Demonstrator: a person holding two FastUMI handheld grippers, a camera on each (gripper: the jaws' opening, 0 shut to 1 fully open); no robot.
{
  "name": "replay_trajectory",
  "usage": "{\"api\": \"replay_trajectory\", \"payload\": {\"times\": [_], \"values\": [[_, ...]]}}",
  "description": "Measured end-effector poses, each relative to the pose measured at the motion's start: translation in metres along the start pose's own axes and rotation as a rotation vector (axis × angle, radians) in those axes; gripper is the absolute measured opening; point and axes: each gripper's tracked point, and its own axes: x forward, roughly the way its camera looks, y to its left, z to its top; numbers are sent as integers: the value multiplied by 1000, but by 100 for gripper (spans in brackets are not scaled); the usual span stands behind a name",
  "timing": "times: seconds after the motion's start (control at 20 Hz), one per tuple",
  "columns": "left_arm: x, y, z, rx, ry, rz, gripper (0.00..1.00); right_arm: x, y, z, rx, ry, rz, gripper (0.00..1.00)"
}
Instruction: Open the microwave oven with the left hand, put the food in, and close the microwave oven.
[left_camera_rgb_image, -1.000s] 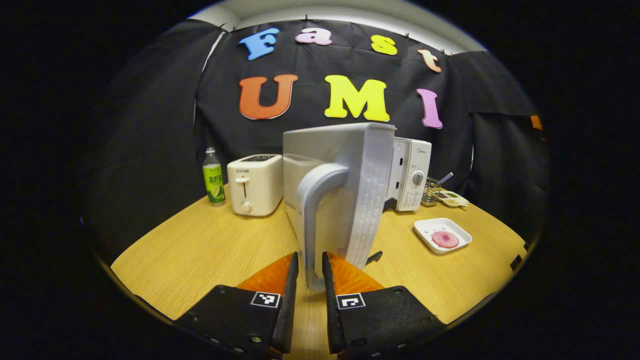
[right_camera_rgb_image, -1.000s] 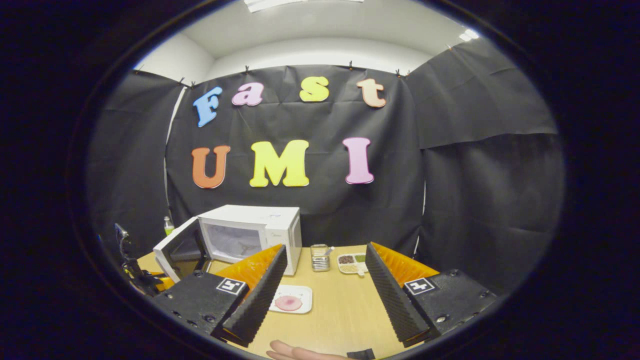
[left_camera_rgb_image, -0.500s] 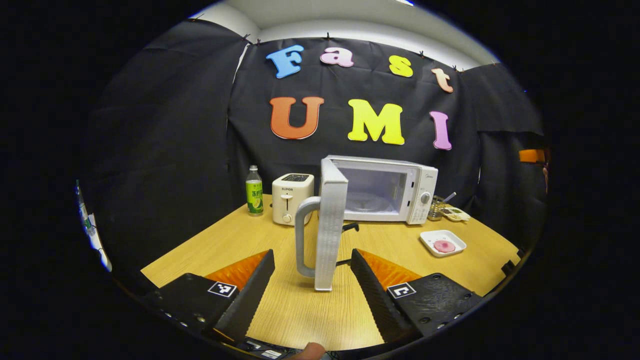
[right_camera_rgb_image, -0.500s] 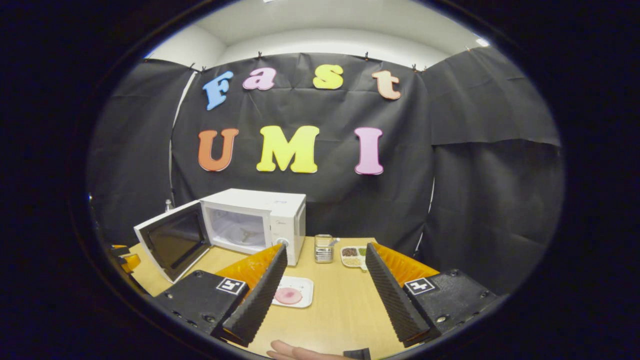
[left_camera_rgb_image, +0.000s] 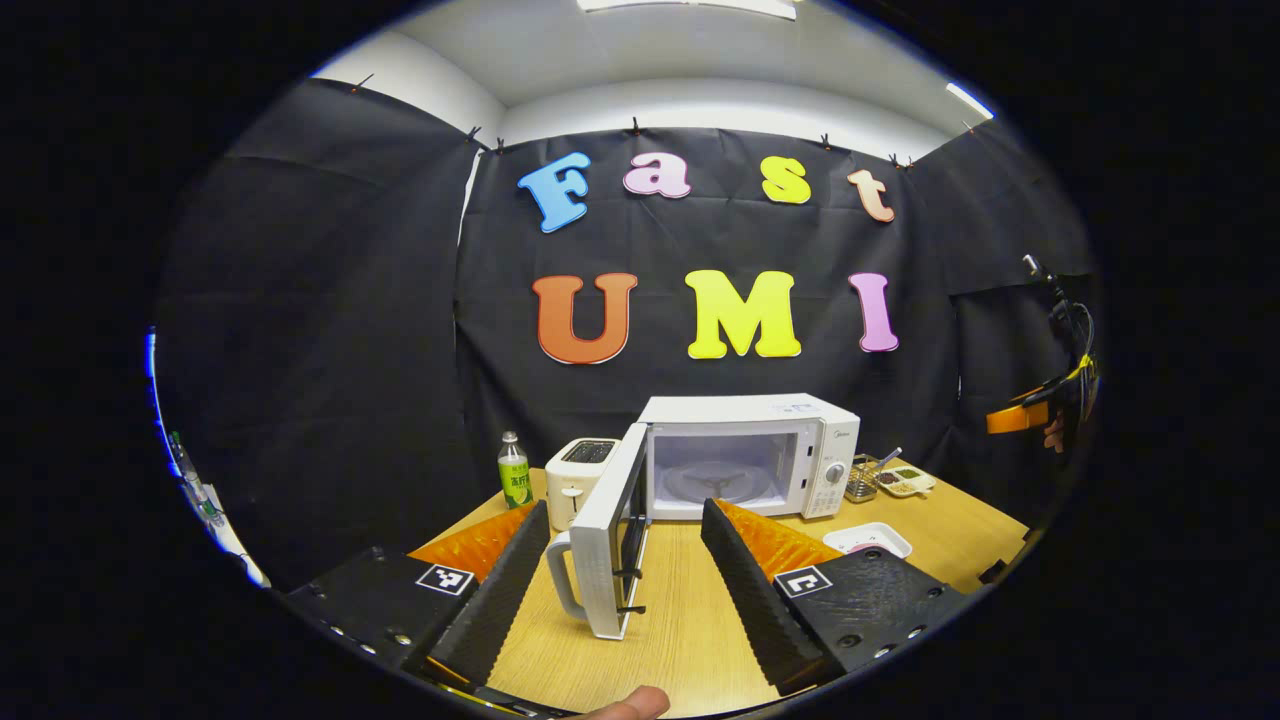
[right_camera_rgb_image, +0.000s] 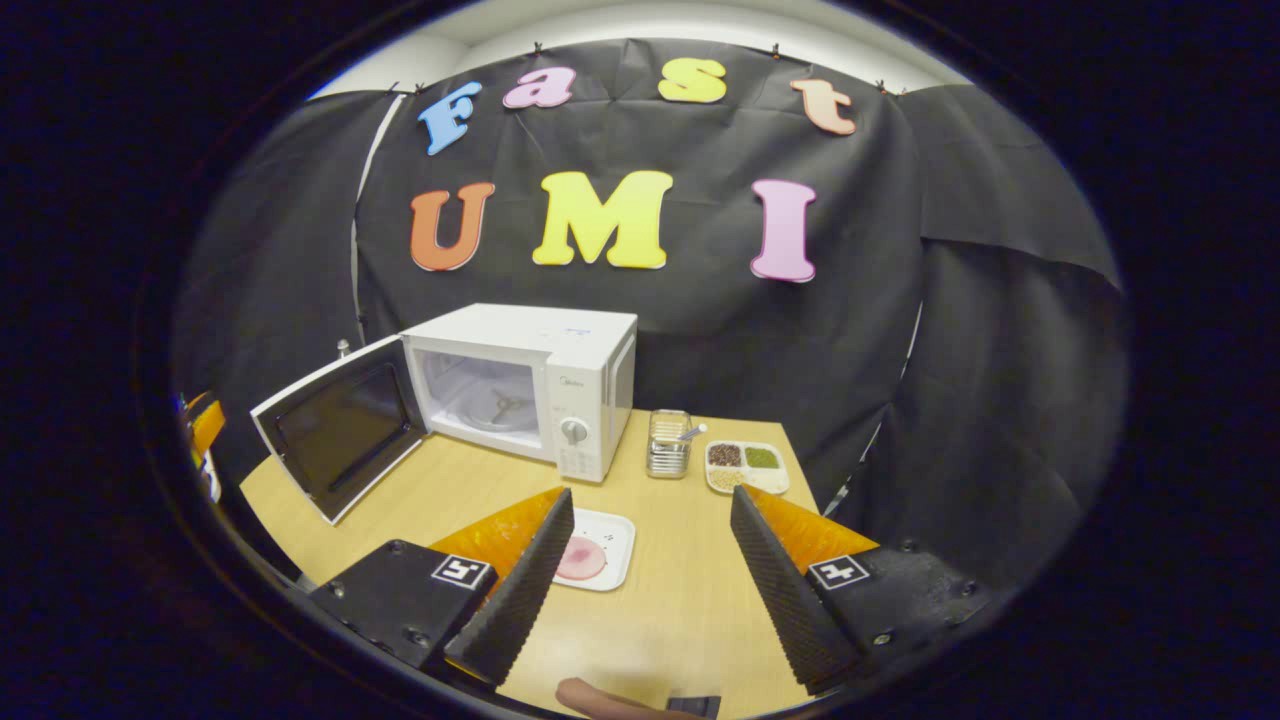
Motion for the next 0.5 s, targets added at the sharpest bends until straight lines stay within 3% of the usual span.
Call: {"api": "replay_trajectory", "payload": {"times": [0.15, 0.2, 0.25, 0.5], "values": [[7, -23, 30, 24, -53, -1, 93, 40, -3, -16, 33, 135, 46, 100], [9, -30, 39, 27, -72, -2, 94, 55, -2, -25, 46, 186, 68, 94], [10, -39, 45, 27, -78, -7, 94, 71, -2, -36, 64, 249, 87, 100], [18, -71, 62, 8, -114, -24, 95, 132, 0, -100, 172, 521, 170, 96]]}}
